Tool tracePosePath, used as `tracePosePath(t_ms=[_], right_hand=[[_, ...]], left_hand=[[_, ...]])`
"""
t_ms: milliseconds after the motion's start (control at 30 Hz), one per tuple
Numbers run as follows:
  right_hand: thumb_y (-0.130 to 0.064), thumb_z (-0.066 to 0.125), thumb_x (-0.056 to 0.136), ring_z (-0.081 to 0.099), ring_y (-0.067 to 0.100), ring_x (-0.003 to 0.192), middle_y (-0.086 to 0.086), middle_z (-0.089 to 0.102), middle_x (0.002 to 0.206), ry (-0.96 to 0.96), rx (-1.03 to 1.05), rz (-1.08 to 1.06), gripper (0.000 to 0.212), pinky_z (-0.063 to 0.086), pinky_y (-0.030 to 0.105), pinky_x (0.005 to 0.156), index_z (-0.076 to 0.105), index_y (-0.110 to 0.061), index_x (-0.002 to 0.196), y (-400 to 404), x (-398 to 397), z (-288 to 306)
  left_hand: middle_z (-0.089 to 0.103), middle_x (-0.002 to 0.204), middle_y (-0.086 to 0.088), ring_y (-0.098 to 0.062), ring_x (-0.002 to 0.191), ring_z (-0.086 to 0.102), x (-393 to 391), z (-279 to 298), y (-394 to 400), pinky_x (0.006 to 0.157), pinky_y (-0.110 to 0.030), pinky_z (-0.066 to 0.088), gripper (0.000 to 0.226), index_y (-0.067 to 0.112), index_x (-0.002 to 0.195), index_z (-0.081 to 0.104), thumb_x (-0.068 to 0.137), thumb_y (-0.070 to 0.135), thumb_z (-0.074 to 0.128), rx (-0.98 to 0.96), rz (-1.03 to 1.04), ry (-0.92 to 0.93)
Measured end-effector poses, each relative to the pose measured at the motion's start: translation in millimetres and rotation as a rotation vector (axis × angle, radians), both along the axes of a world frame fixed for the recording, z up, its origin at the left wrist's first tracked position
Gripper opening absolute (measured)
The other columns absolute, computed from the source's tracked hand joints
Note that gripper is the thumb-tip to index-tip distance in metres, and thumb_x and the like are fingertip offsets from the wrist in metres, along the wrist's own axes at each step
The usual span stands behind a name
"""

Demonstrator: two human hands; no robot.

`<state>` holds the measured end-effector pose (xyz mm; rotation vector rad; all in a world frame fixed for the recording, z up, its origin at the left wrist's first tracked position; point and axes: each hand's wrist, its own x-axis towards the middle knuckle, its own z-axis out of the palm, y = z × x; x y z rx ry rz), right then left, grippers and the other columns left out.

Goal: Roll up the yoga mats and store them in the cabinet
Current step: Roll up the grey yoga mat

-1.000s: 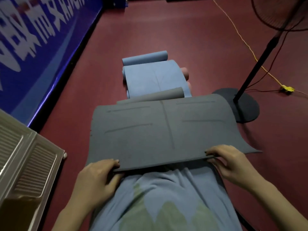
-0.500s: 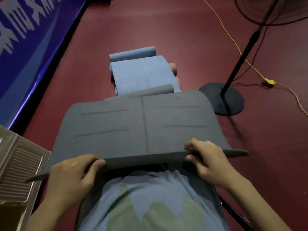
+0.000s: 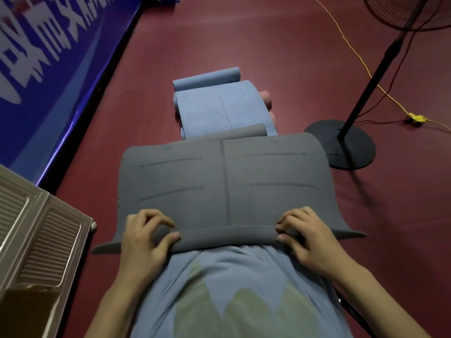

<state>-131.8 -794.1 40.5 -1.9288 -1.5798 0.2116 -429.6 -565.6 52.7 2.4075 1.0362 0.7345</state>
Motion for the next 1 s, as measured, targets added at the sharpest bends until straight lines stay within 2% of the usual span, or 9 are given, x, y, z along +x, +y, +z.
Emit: tracePosePath(t_ms=[100, 233, 333, 500, 600, 700, 800, 900, 1000], right_hand=[[-0.036, 0.076, 0.082, 0.045, 0.019, 0.106, -0.012, 0.054, 0.103, -0.074, -0.002, -0.068, 0.018, 0.044, 0.035, 0.087, 0.064, -0.023, 0.088, -2.7, -9.0, -3.4], [-0.058, 0.074, 0.071, 0.042, 0.020, 0.110, -0.015, 0.049, 0.101, -0.186, -0.071, -0.145, 0.035, 0.031, 0.034, 0.082, 0.063, -0.028, 0.085, 1.9, -14.0, 0.5], [-0.056, 0.070, 0.074, 0.043, 0.024, 0.110, -0.015, 0.052, 0.097, -0.246, -0.071, -0.168, 0.030, 0.031, 0.035, 0.081, 0.063, -0.028, 0.082, 6.0, -18.1, 4.5], [-0.042, 0.065, 0.081, 0.048, 0.025, 0.110, -0.015, 0.058, 0.092, -0.322, -0.076, -0.211, 0.015, 0.024, 0.033, 0.079, 0.061, -0.027, 0.081, 9.8, -27.6, 3.1], [-0.040, 0.058, 0.087, 0.049, 0.024, 0.105, -0.015, 0.059, 0.091, -0.341, -0.064, -0.223, 0.013, 0.017, 0.032, 0.076, 0.062, -0.028, 0.084, 11.8, -27.4, -0.7], [-0.041, 0.048, 0.095, 0.048, 0.021, 0.093, -0.016, 0.062, 0.091, -0.335, -0.021, -0.215, 0.022, 0.024, 0.034, 0.076, 0.067, -0.029, 0.091, 11.5, -22.5, -2.6], [-0.040, 0.045, 0.098, 0.047, 0.019, 0.086, -0.015, 0.061, 0.086, -0.285, -0.011, -0.231, 0.027, 0.027, 0.036, 0.076, 0.068, -0.028, 0.091, 14.8, -19.3, -9.8], [-0.038, 0.042, 0.099, 0.044, 0.016, 0.082, -0.016, 0.058, 0.078, -0.238, -0.030, -0.229, 0.028, 0.028, 0.037, 0.074, 0.065, -0.027, 0.087, 22.3, -12.5, -12.2], [-0.037, 0.042, 0.098, 0.037, 0.008, 0.077, -0.026, 0.045, 0.070, -0.142, -0.024, -0.139, 0.026, 0.027, 0.035, 0.070, 0.062, -0.029, 0.084, 21.7, -2.8, -2.4]], left_hand=[[0.057, 0.090, 0.015, -0.020, 0.084, 0.046, -0.6, -3.1, -8.6, 0.072, -0.038, 0.034, 0.013, 0.025, 0.080, 0.068, 0.086, 0.035, 0.063, 0.172, -0.041, 0.059], [0.063, 0.087, 0.020, -0.020, 0.086, 0.051, -10.3, -2.9, -18.6, 0.076, -0.040, 0.036, 0.022, 0.027, 0.080, 0.069, 0.090, 0.043, 0.057, 0.213, -0.023, 0.108], [0.063, 0.088, 0.023, -0.018, 0.095, 0.052, -12.7, 1.2, -22.8, 0.082, -0.037, 0.031, 0.023, 0.032, 0.079, 0.069, 0.085, 0.052, 0.061, 0.204, -0.003, 0.115], [0.061, 0.089, 0.022, -0.020, 0.106, 0.051, -9.5, 5.5, -20.0, 0.086, -0.038, 0.027, 0.039, 0.030, 0.081, 0.071, 0.071, 0.067, 0.067, 0.232, -0.028, 0.164], [0.063, 0.089, 0.018, -0.025, 0.109, 0.054, -5.5, 0.6, -21.2, 0.087, -0.040, 0.027, 0.035, 0.026, 0.083, 0.073, 0.079, 0.059, 0.060, 0.265, -0.033, 0.193], [0.068, 0.092, 0.010, -0.033, 0.113, 0.057, -2.3, -3.1, -22.1, 0.093, -0.049, 0.032, 0.033, 0.021, 0.088, 0.077, 0.088, 0.045, 0.054, 0.349, -0.016, 0.239], [0.066, 0.087, 0.005, -0.036, 0.103, 0.057, 6.4, -3.8, -23.6, 0.092, -0.053, 0.033, 0.031, 0.019, 0.082, 0.073, 0.092, 0.037, 0.049, 0.415, 0.037, 0.304], [0.056, 0.075, 0.008, -0.026, 0.083, 0.049, 14.7, -4.2, -20.7, 0.081, -0.045, 0.030, 0.033, 0.020, 0.072, 0.061, 0.095, 0.036, 0.043, 0.361, 0.059, 0.333], [0.049, 0.068, 0.013, -0.017, 0.073, 0.043, 7.1, 2.2, -11.2, 0.075, -0.037, 0.026, 0.035, 0.027, 0.069, 0.054, 0.097, 0.041, 0.037, 0.244, -0.010, 0.329]])
